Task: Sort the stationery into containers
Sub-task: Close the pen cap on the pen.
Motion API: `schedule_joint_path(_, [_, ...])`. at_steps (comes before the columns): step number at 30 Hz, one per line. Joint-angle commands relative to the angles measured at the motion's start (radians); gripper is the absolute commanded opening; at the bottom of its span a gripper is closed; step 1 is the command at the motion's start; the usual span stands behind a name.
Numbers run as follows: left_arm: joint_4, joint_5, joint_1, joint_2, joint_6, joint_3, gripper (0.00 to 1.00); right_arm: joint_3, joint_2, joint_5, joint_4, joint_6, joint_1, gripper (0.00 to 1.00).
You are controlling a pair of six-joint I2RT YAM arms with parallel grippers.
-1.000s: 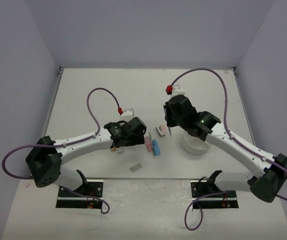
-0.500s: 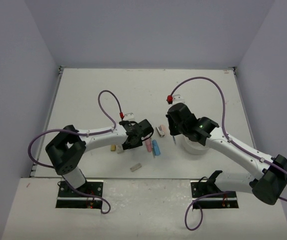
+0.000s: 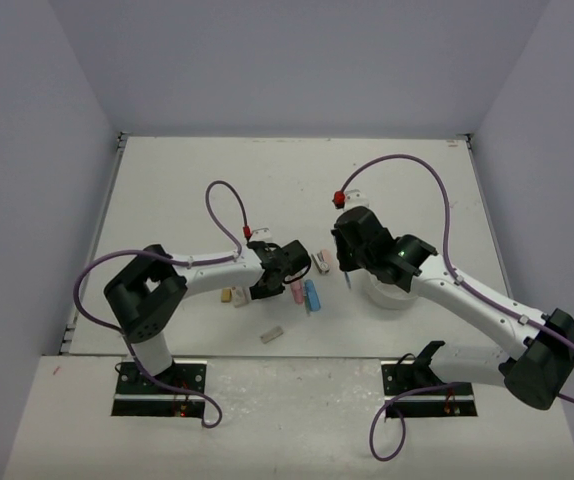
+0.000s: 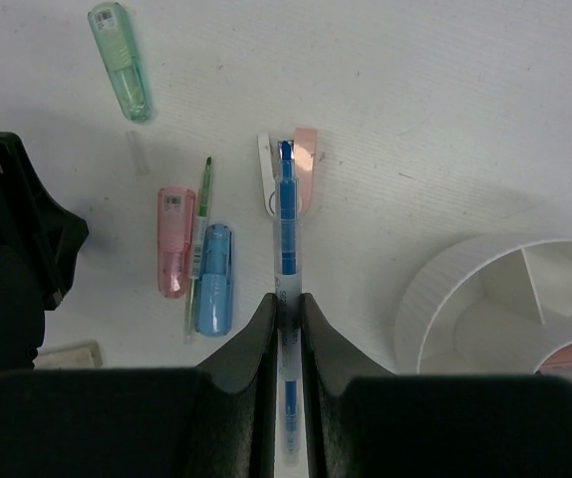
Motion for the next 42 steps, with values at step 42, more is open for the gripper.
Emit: schedule_joint_path(42, [1.110,0.185,0.042,-1.066,0.440,-0.611,0.00,-0.603,-0.300,-0.797,1.173,0.319,0.096,0.00])
